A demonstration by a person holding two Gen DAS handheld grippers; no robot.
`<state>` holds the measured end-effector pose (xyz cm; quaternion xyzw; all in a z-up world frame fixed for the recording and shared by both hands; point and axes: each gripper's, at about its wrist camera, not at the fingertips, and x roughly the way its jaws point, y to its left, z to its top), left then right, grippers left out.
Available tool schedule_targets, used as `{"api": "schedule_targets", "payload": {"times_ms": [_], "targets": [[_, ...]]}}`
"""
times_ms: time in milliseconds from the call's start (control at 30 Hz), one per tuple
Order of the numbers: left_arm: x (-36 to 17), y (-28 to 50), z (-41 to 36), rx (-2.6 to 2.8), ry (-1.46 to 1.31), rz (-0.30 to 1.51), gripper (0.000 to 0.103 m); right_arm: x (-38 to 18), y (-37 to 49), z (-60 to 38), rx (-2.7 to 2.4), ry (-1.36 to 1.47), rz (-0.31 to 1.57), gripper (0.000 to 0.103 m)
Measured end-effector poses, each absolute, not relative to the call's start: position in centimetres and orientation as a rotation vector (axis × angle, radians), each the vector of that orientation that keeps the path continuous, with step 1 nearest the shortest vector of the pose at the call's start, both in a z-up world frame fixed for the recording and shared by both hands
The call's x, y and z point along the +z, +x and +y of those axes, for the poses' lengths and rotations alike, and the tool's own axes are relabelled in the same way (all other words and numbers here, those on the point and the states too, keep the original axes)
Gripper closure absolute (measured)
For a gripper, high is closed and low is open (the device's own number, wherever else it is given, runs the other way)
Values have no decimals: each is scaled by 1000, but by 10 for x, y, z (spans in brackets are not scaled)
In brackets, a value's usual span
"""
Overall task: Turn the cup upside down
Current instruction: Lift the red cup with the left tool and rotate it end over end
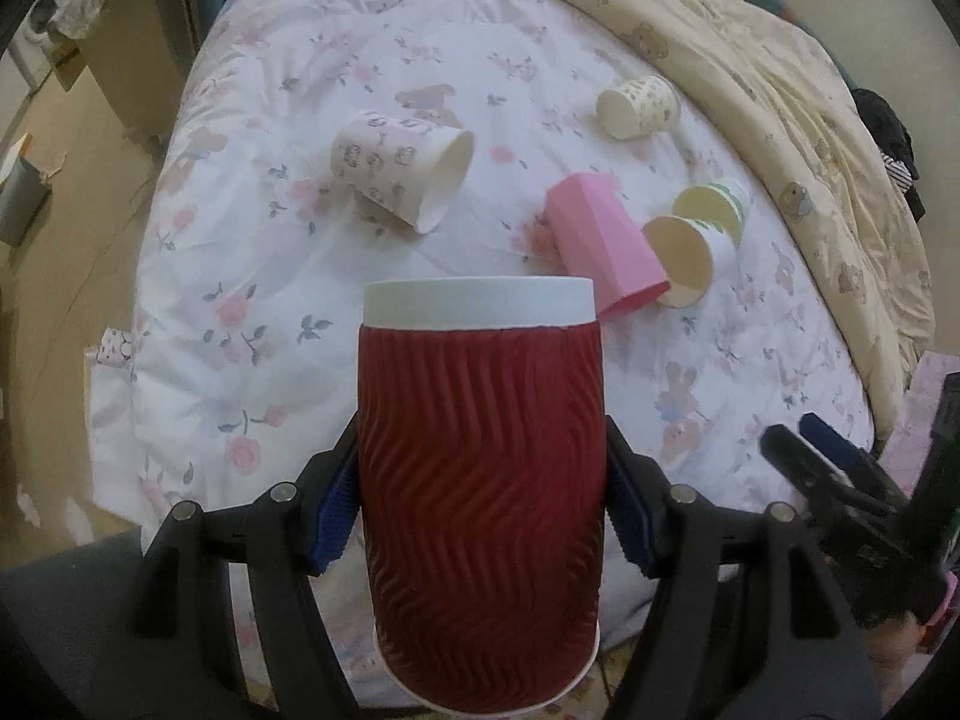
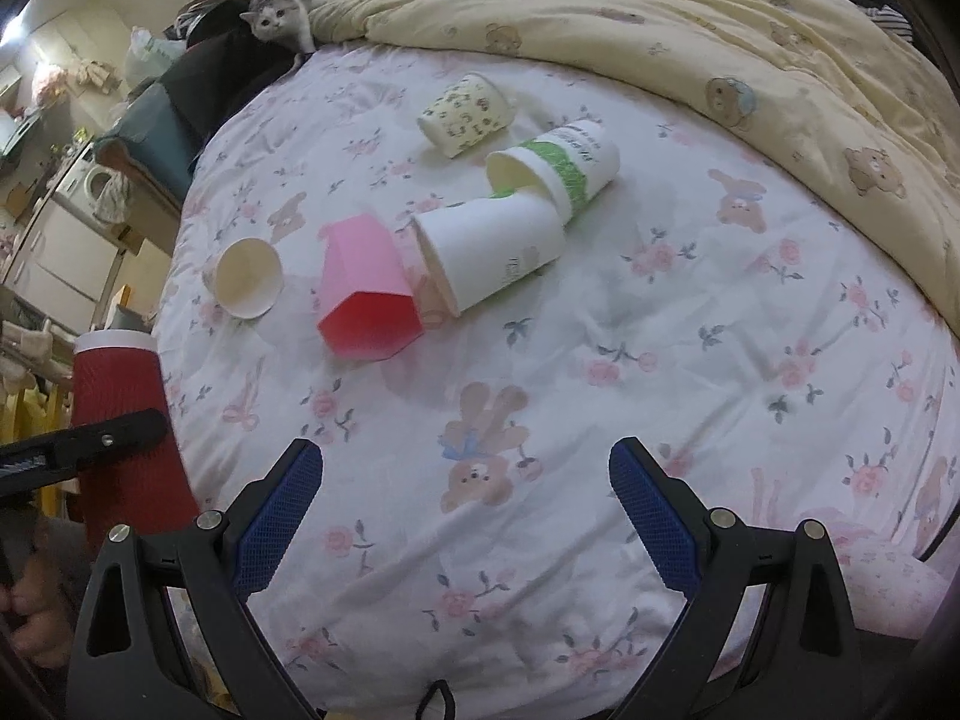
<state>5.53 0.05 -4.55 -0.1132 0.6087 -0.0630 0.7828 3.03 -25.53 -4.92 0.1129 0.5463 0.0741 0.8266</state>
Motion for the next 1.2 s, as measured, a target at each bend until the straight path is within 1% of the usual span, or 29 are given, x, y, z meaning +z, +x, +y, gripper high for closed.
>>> {"api": "schedule_targets", "payload": {"times_ms": [133, 300, 400, 533, 800, 1033, 1100, 1200], "targets": [[-45, 56, 4, -149, -325, 1299, 36, -45, 31, -246, 174, 212, 1137, 4], [-30, 56, -3, -133, -274, 1201, 36, -45, 33, -233, 250, 214, 1136, 4], [-31, 59, 0, -146, -339, 1197, 36, -41, 28, -220, 294, 167, 1114, 4], [-30, 60, -3, -153, -347, 1181, 36, -33, 20, -202, 412, 151, 1087, 4], [-26, 58, -10, -171, -329, 1168, 36, -38, 11, -178, 537, 140, 1127, 4], [-21, 58, -6, -186, -347, 1153, 36, -46, 18, -185, 549, 224, 1178, 4], [-19, 58, -6, -158, -307, 1135, 36, -42, 18, -187, 555, 230, 1161, 4], [-21, 61, -1, -172, -357, 1149, 36, -31, 17, -190, 598, 268, 1112, 4]]}}
